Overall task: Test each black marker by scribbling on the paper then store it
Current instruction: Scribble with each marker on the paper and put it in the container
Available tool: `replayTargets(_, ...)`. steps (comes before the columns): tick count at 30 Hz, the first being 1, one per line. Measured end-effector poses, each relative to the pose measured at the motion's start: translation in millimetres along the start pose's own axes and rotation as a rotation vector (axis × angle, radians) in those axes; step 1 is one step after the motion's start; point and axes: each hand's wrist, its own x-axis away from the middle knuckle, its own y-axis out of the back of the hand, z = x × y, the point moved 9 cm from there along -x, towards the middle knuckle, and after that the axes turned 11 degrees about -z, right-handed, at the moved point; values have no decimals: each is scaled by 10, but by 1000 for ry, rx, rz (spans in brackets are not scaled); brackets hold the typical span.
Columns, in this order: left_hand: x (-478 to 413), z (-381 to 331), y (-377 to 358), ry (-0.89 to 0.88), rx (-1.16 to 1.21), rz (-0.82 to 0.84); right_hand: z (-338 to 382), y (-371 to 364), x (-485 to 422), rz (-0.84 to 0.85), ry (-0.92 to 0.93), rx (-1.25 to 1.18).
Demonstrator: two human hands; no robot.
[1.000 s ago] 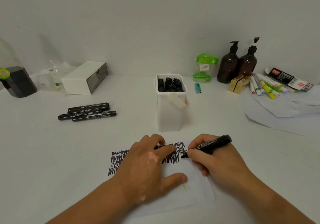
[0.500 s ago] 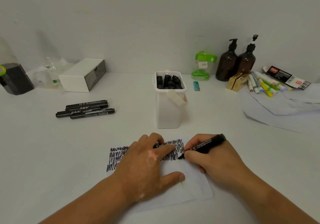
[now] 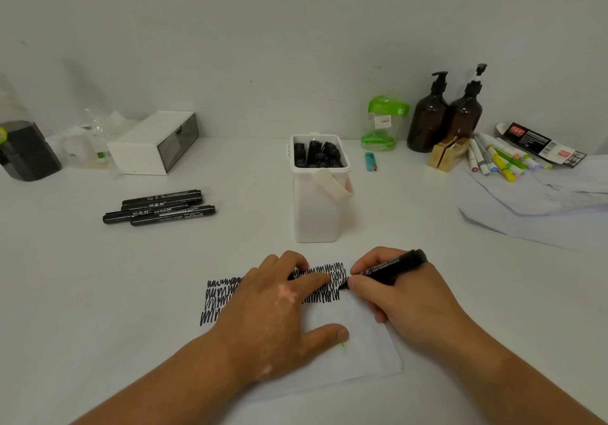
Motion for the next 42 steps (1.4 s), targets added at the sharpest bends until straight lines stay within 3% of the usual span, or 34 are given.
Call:
replayTargets(21,0,1,-17,16,26,25,-9,9,-15,25,-30,57)
replayTargets(25,1,-11,-4,-2,28,50,-4,74,-26,-27,-49,-96)
replayTargets(29,-11,31,87,38,210,39,-63,157,-65,-82,-155,-401)
replayTargets(38,-72,369,185,377,772,-142,6,221,-101,-87,-69,-454)
replayTargets(42,-65,474,121,487,847,-126,48,145,-67,6,-143,-720)
